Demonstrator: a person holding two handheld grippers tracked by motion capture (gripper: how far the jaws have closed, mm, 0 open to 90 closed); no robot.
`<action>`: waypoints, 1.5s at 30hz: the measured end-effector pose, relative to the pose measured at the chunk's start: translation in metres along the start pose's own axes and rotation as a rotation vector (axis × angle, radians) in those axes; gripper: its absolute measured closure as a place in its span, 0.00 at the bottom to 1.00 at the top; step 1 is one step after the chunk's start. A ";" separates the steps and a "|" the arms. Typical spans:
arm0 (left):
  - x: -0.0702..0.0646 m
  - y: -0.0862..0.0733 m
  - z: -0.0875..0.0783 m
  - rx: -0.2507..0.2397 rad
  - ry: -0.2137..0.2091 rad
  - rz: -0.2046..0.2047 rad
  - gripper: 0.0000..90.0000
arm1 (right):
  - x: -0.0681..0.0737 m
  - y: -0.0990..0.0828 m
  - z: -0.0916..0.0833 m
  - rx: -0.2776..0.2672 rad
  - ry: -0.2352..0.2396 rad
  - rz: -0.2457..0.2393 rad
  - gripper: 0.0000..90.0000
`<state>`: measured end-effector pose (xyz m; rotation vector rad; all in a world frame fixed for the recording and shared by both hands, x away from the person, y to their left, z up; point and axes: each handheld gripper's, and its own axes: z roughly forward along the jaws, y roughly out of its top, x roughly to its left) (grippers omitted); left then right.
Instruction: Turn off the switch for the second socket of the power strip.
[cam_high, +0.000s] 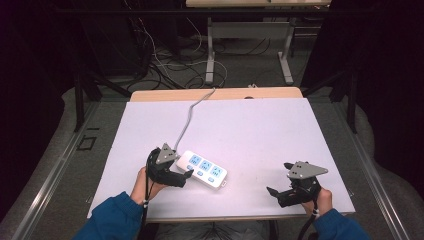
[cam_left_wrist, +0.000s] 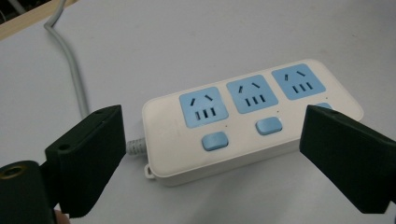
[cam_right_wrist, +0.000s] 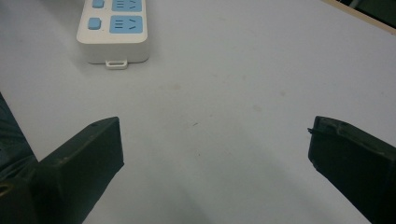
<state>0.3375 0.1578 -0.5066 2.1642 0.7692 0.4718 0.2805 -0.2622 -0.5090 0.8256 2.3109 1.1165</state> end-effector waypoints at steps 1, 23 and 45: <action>0.000 -0.001 -0.002 0.000 -0.003 -0.008 0.05 | 0.000 0.000 0.000 0.001 0.000 0.005 0.03; 0.012 -0.030 -0.042 -0.021 0.055 -0.036 0.00 | -0.001 -0.001 0.002 0.011 0.011 0.013 0.02; 0.021 -0.063 -0.069 -0.021 0.095 -0.037 0.00 | 0.000 -0.001 0.003 0.019 0.003 0.012 0.02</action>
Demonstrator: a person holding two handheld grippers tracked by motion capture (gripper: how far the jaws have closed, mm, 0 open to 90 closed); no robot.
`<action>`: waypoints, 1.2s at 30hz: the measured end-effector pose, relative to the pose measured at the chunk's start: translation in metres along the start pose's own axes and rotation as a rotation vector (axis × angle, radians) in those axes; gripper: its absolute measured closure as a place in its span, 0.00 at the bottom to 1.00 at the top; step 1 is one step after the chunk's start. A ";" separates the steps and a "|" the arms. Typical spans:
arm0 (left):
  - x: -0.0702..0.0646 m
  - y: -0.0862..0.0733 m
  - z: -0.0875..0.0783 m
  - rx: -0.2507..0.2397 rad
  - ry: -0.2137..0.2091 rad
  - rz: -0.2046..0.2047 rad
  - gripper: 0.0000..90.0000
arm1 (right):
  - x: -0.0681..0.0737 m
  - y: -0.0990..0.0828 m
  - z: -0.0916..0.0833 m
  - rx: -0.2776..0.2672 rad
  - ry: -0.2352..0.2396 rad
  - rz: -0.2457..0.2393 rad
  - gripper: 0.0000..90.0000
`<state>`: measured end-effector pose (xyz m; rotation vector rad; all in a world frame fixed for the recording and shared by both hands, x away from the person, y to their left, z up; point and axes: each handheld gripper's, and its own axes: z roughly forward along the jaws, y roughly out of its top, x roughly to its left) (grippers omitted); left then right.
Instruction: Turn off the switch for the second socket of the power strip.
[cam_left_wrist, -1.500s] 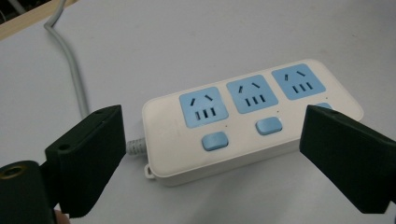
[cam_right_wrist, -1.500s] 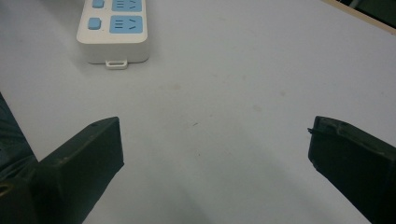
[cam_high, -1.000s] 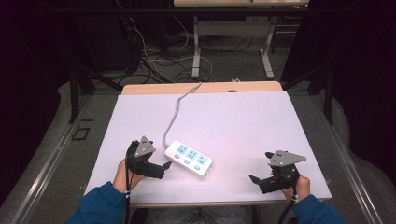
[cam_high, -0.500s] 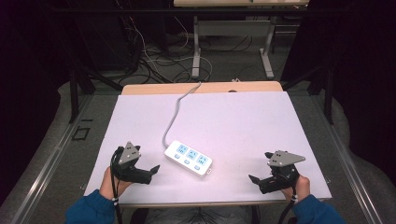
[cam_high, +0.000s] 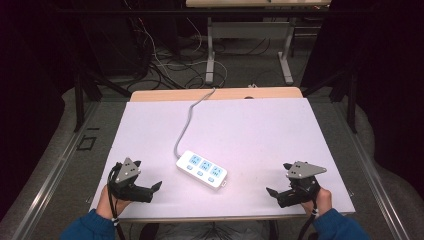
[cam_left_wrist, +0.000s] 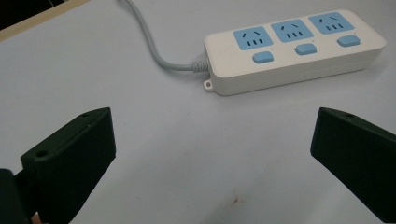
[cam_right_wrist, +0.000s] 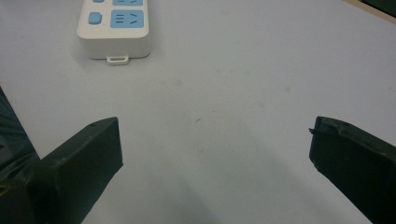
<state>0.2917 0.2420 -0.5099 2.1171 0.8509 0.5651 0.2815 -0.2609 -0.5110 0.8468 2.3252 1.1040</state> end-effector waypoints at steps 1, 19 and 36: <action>0.000 -0.001 0.000 -0.002 0.000 -0.002 0.00 | 0.000 0.000 0.000 0.002 0.006 -0.002 0.02; 0.007 -0.018 -0.014 -0.012 0.016 -0.020 0.00 | 0.000 0.000 0.000 0.008 0.005 0.001 0.02; 0.008 -0.023 -0.014 -0.006 0.012 -0.027 0.00 | 0.000 0.000 0.000 0.005 0.002 0.000 0.02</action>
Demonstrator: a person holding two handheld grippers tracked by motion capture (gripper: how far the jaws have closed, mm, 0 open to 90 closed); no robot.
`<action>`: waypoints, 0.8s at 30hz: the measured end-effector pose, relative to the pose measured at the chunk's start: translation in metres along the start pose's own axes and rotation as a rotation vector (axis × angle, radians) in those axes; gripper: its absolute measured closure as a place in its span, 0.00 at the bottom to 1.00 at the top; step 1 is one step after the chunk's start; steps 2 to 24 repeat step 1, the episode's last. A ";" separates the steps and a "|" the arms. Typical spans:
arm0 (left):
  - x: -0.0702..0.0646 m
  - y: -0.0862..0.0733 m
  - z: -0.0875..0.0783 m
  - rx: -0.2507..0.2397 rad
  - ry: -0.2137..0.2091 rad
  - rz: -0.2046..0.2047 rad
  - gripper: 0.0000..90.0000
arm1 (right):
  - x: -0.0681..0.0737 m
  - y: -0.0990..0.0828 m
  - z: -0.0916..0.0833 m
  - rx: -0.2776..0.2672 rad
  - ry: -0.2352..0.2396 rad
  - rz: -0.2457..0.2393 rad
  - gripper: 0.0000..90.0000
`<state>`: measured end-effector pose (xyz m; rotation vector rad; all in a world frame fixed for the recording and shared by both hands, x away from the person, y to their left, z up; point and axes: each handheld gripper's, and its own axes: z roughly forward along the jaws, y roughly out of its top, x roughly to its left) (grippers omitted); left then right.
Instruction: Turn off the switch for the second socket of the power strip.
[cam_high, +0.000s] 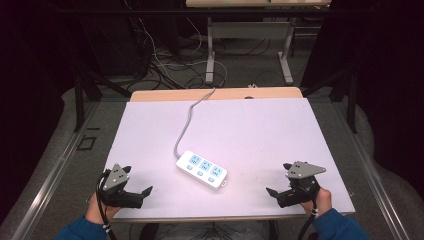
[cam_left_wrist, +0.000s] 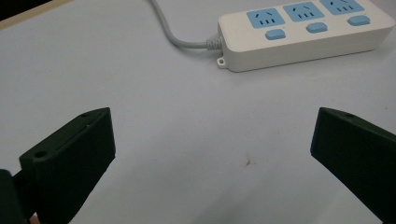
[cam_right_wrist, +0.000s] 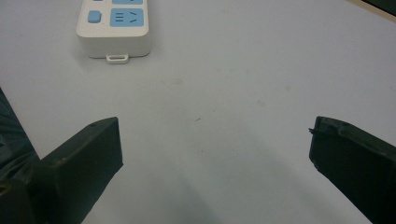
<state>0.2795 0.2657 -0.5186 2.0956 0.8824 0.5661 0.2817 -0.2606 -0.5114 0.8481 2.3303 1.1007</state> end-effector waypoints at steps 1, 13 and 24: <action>0.000 0.000 0.000 0.004 -0.001 0.001 0.00 | 0.000 0.000 0.000 0.001 0.002 -0.001 0.02; 0.000 0.000 0.000 0.004 -0.001 0.001 0.00 | 0.000 0.000 0.000 0.001 0.002 -0.001 0.02; 0.000 0.000 0.000 0.004 -0.001 0.001 0.00 | 0.000 0.000 0.000 0.001 0.002 -0.001 0.02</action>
